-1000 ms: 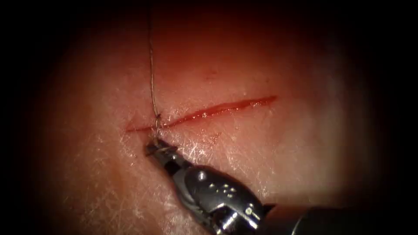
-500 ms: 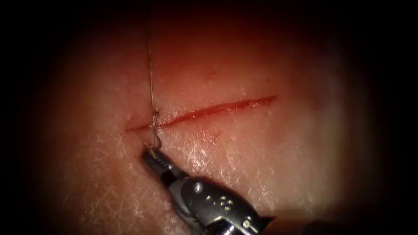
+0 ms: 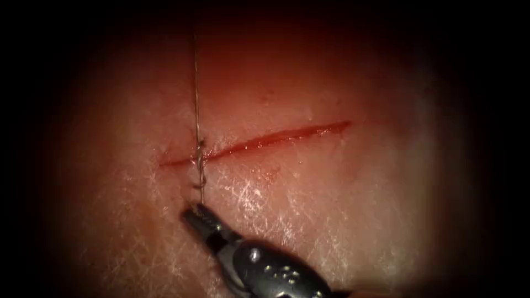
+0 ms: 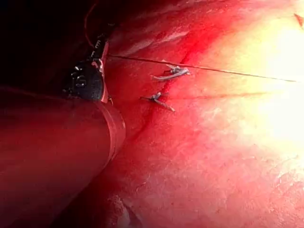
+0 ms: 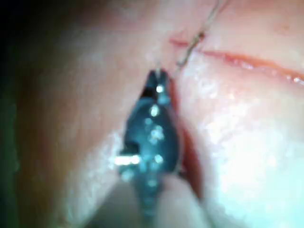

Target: Wound Closure

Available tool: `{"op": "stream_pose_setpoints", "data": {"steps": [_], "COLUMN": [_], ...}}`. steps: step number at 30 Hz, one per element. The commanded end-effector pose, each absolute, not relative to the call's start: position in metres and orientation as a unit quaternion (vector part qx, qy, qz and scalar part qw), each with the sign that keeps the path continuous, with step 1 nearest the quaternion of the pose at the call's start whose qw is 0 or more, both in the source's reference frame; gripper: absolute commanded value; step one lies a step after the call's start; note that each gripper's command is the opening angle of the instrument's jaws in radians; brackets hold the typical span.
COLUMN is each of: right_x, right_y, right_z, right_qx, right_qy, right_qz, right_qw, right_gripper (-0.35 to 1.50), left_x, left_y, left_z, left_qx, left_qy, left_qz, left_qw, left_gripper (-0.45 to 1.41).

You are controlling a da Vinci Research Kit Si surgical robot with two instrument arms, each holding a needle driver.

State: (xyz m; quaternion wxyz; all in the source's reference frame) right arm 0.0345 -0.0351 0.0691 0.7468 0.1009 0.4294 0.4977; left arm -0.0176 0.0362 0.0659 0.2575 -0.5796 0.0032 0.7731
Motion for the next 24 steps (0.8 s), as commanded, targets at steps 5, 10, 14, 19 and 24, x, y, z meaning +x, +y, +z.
{"op": "stream_pose_setpoints", "data": {"steps": [5,10,14,19,24], "right_x": [0.0351,0.0352,0.0352,0.0351,0.0352], "right_y": [-0.0366,-0.0375,-0.0387,-0.039,-0.039], "right_z": [0.0692,0.0699,0.0705,0.0706,0.0706], "right_qx": [0.106,0.113,0.118,0.122,0.125], "right_qy": [0.43,0.424,0.419,0.417,0.416], "right_qz": [0.494,0.487,0.478,0.475,0.473], "right_qw": [0.748,0.755,0.763,0.765,0.766], "right_gripper": [-0.35,-0.35,-0.35,-0.35,-0.35], "left_x": [-0.0178,-0.0177,-0.0176,-0.0176,-0.0176], "left_y": [0.0374,0.0378,0.0378,0.0373,0.0373], "left_z": [0.0668,0.0676,0.0686,0.0693,0.0693], "left_qx": [-0.576,-0.574,-0.573,-0.572,-0.572], "left_qy": [0.015,0.021,0.027,0.032,0.033], "left_qz": [0.776,0.777,0.779,0.78,0.78], "left_qw": [0.256,0.256,0.253,0.251,0.252], "left_gripper": [-0.45,-0.45,-0.45,-0.45,-0.45]}}
